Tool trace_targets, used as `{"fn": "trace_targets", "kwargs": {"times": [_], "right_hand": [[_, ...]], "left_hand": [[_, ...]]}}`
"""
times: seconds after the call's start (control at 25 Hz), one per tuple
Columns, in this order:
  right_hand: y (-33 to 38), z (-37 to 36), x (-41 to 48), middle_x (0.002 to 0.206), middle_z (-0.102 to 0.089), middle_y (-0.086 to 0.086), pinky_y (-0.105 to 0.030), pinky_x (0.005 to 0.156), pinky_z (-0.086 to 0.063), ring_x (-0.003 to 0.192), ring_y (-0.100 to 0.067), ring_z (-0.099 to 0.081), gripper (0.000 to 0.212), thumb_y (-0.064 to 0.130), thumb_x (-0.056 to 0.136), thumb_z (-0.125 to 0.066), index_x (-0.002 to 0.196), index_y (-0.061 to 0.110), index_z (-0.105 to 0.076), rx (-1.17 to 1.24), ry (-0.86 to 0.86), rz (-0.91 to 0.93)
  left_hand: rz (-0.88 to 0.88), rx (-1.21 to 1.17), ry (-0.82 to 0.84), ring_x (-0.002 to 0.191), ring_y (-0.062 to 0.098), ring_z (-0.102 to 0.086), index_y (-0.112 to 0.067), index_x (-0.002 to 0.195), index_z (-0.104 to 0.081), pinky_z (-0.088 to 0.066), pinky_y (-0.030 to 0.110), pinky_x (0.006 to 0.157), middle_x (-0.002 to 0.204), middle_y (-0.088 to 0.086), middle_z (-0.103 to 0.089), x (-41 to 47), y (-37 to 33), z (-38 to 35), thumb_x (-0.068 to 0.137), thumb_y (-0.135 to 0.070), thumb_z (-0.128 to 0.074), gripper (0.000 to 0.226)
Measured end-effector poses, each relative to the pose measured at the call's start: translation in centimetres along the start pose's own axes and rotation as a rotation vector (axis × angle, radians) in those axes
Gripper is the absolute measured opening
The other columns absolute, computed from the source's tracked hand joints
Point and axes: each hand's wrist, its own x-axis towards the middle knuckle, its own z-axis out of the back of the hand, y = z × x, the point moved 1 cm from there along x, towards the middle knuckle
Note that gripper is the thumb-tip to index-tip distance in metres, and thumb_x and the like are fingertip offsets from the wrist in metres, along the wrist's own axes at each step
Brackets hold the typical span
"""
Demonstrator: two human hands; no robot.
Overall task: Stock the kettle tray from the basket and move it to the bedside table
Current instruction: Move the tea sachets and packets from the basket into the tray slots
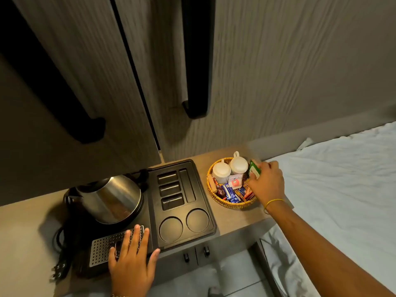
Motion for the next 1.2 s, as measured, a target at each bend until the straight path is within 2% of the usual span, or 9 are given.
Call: {"fn": "trace_targets", "kwargs": {"times": [0.08,0.24,0.44,0.6,0.76,0.84,0.96,1.04,1.2], "right_hand": [[-0.5,0.1,-1.0,0.112,-0.059,-0.014,-0.029,0.065,-0.050,0.093,-0.035,-0.068,0.045,0.037,0.082,-0.074,0.116,0.014,-0.057,0.136,-0.059,-0.164],[-0.6,-2.1,-3.3,0.111,-0.072,-0.013,-0.016,0.053,-0.041,0.089,-0.030,-0.073,0.051,0.029,0.077,-0.081,0.116,0.017,-0.050,0.391,0.016,-0.321],[0.6,-3.1,-3.4,0.112,-0.076,-0.011,-0.028,0.062,-0.059,0.087,-0.025,-0.075,0.043,0.028,0.084,-0.076,0.122,0.014,-0.061,0.461,0.008,-0.434],[-0.2,-2.6,-3.4,0.113,-0.076,-0.014,-0.018,0.053,-0.044,0.078,-0.020,-0.065,0.031,0.018,0.085,-0.075,0.113,0.014,-0.063,0.570,-0.042,-0.534],[-0.9,-0.3,-4.9,0.112,-0.077,-0.012,-0.016,0.045,-0.047,0.069,-0.016,-0.069,0.051,0.023,0.083,-0.082,0.130,0.010,-0.066,0.629,-0.049,-0.620],[-0.3,0.6,-6.0,0.098,-0.078,-0.010,-0.016,0.037,-0.048,0.065,-0.012,-0.071,0.033,0.019,0.082,-0.084,0.112,0.014,-0.073,0.731,-0.059,-0.591],[4.1,0.6,-7.6,0.083,-0.075,0.006,-0.024,0.046,-0.058,0.074,-0.015,-0.074,0.021,0.017,0.082,-0.082,0.101,0.023,-0.076,0.788,0.103,-0.448],[8.4,-0.5,-7.9,0.080,-0.073,0.008,-0.033,0.058,-0.061,0.079,-0.017,-0.073,0.013,0.019,0.080,-0.082,0.092,0.025,-0.077,0.677,0.205,-0.232],[16.9,-3.7,-5.8,0.084,-0.074,0.002,-0.029,0.060,-0.050,0.082,-0.024,-0.070,0.019,0.030,0.081,-0.073,0.098,0.023,-0.078,0.358,0.313,0.141]], "left_hand": [[0.020,0.008,0.037,0.142,0.034,-0.050,-0.025,0.150,-0.049,-0.037,0.069,0.104,0.158,0.008,-0.048,0.2,0.1,0.2,0.095,-0.072,-0.016,0.080],[-0.001,0.047,0.020,0.143,0.033,-0.049,-0.026,0.151,-0.048,-0.036,0.069,0.104,0.159,0.007,-0.047,0.2,0.4,-0.4,0.095,-0.072,-0.018,0.078],[-0.002,0.051,-0.011,0.142,0.035,-0.050,-0.025,0.151,-0.048,-0.037,0.069,0.104,0.159,0.008,-0.048,0.3,0.7,-0.5,0.095,-0.073,-0.016,0.080],[0.009,0.051,-0.011,0.144,0.033,-0.047,-0.026,0.152,-0.047,-0.036,0.068,0.106,0.160,0.007,-0.046,0.2,0.6,-0.4,0.095,-0.072,-0.014,0.080],[0.024,0.026,-0.003,0.147,0.031,-0.044,-0.028,0.152,-0.046,-0.034,0.067,0.108,0.161,0.004,-0.044,0.1,0.9,-0.6,0.096,-0.069,-0.022,0.074],[0.021,0.016,0.007,0.148,0.029,-0.043,-0.029,0.153,-0.045,-0.033,0.067,0.109,0.162,0.003,-0.043,0.1,1.1,-0.8,0.095,-0.067,-0.029,0.071],[0.023,0.018,0.012,0.148,0.029,-0.042,-0.030,0.153,-0.043,-0.032,0.065,0.111,0.162,0.001,-0.043,0.1,1.2,-0.9,0.097,-0.067,-0.029,0.069],[0.030,0.021,0.011,0.149,0.028,-0.041,-0.031,0.154,-0.042,-0.032,0.065,0.112,0.163,0.000,-0.042,0.1,1.3,-1.0,0.097,-0.068,-0.029,0.069],[0.036,0.021,0.031,0.150,0.028,-0.040,-0.031,0.154,-0.041,-0.035,0.065,0.112,0.163,0.000,-0.041,0.0,1.1,-0.8,0.098,-0.068,-0.029,0.068]]}}
